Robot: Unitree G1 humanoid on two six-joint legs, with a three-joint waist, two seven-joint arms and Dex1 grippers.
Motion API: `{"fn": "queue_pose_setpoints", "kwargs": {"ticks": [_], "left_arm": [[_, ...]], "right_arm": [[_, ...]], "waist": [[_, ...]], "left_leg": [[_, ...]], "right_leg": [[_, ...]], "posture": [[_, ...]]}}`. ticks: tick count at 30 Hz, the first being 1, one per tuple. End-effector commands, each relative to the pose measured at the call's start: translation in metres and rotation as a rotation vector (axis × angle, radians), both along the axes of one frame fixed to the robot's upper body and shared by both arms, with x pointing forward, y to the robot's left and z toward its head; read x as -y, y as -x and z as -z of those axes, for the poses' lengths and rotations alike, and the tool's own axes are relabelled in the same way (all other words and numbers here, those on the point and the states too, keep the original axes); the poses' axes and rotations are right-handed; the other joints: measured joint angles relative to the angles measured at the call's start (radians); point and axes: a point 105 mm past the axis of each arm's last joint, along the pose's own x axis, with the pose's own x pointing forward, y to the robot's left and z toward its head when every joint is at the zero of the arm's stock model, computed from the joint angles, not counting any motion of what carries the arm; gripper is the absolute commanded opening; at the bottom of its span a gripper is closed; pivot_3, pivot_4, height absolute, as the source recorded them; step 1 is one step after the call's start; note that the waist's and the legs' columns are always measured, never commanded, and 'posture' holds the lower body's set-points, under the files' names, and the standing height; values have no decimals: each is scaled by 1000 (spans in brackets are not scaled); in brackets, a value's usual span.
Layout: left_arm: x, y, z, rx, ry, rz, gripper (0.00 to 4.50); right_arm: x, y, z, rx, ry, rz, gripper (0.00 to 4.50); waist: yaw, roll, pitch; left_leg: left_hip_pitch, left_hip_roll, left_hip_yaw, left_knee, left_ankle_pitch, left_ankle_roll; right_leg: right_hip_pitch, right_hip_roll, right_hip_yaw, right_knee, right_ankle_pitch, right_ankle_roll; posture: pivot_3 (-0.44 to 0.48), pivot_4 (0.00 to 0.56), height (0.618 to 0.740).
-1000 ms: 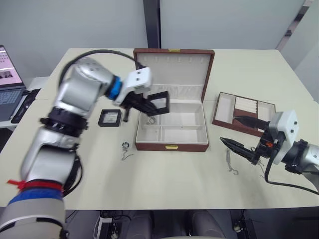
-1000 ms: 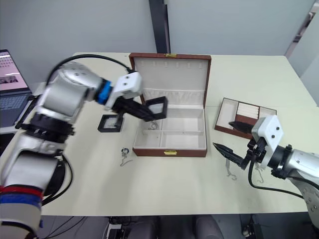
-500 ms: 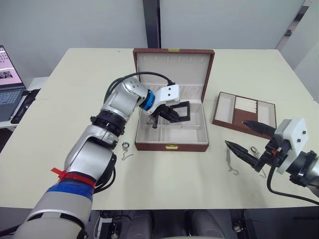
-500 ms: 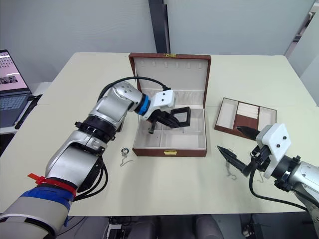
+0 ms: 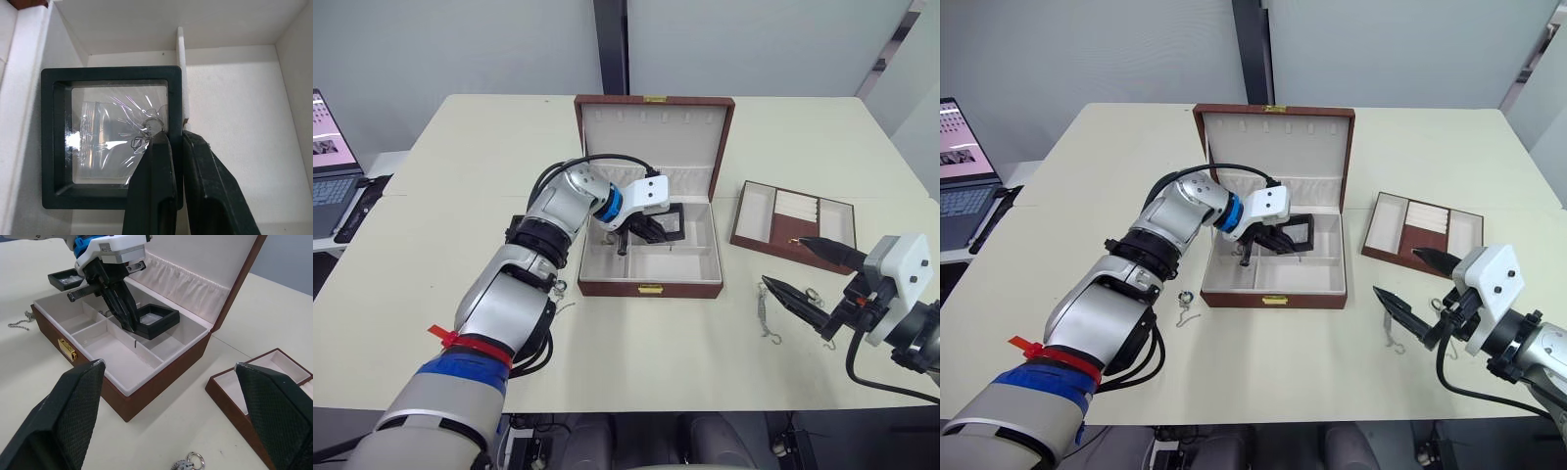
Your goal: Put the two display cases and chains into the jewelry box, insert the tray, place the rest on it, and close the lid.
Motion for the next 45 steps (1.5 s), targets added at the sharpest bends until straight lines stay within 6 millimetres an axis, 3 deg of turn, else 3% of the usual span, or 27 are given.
{"fn": "queue_pose_setpoints", "kwargs": {"ticks": [1, 14, 15, 21, 25, 32, 36, 39, 45], "left_arm": [[5, -4, -19, 58, 38, 5, 323], [3, -3, -23, 40, 62, 6, 4311], [3, -2, -23, 37, 68, 8, 4468], [3, 2, -46, 12, 198, 23, 4468], [-10, 16, -67, -43, 326, 70, 4468], [-65, 55, -94, -107, 489, 24, 4468], [-98, 71, -97, -129, 560, -131, 4468], [-139, 80, -82, -145, 585, -330, 4468], [-197, 97, -56, -92, 543, -634, 4468]], "right_arm": [[-3, 3, -8, 37, 14, -14, 4500], [-1, 0, -8, 31, 17, -24, 4500], [-1, 0, -7, 29, 17, -26, 4500], [6, -2, -7, 16, 16, -28, 4500], [16, -2, -5, -6, 9, -23, 4500], [56, -9, 9, -86, 5, 23, 4500], [86, -18, 19, -131, 4, 59, 4500], [106, -27, 29, -167, 37, 80, 4500], [125, -41, 35, -189, 47, 90, 4500]], "waist": [[0, 0, 0], [0, 0, 0], [0, 0, 0], [0, 0, 0], [-2, 0, 0], [-11, 1, 0], [-2, 1, 0], [-5, 2, -1], [-7, 3, -1]], "left_leg": [[0, 0, 0, 0, 0, 0], [0, 0, 0, 0, 0, 0], [0, 0, 0, 0, 0, 0], [0, 0, 0, 0, 0, 0], [0, 1, 0, 0, 0, 0], [1, 4, 0, 0, 0, -1], [1, 4, -1, 1, 0, 0], [2, 4, -1, 0, 0, 0], [3, 5, -1, 0, 0, 0]], "right_leg": [[0, 0, 0, 0, 0, 0], [0, 0, 0, 0, 0, 0], [0, 0, 0, 0, 0, 0], [0, 0, 0, 0, 0, 0], [0, 0, 0, 0, 0, 0], [0, 0, 1, 1, 0, 0], [2, -2, 0, 0, 0, 0], [2, -2, 0, 0, 0, 0], [2, -2, 0, 0, 0, 0]], "posture": [[0, 150, 740], [0, 150, 740], [0, 150, 740], [0, 150, 740], [0, 150, 740], [0, 150, 740], [0, 150, 740], [0, 150, 740], [0, 150, 740]]}}
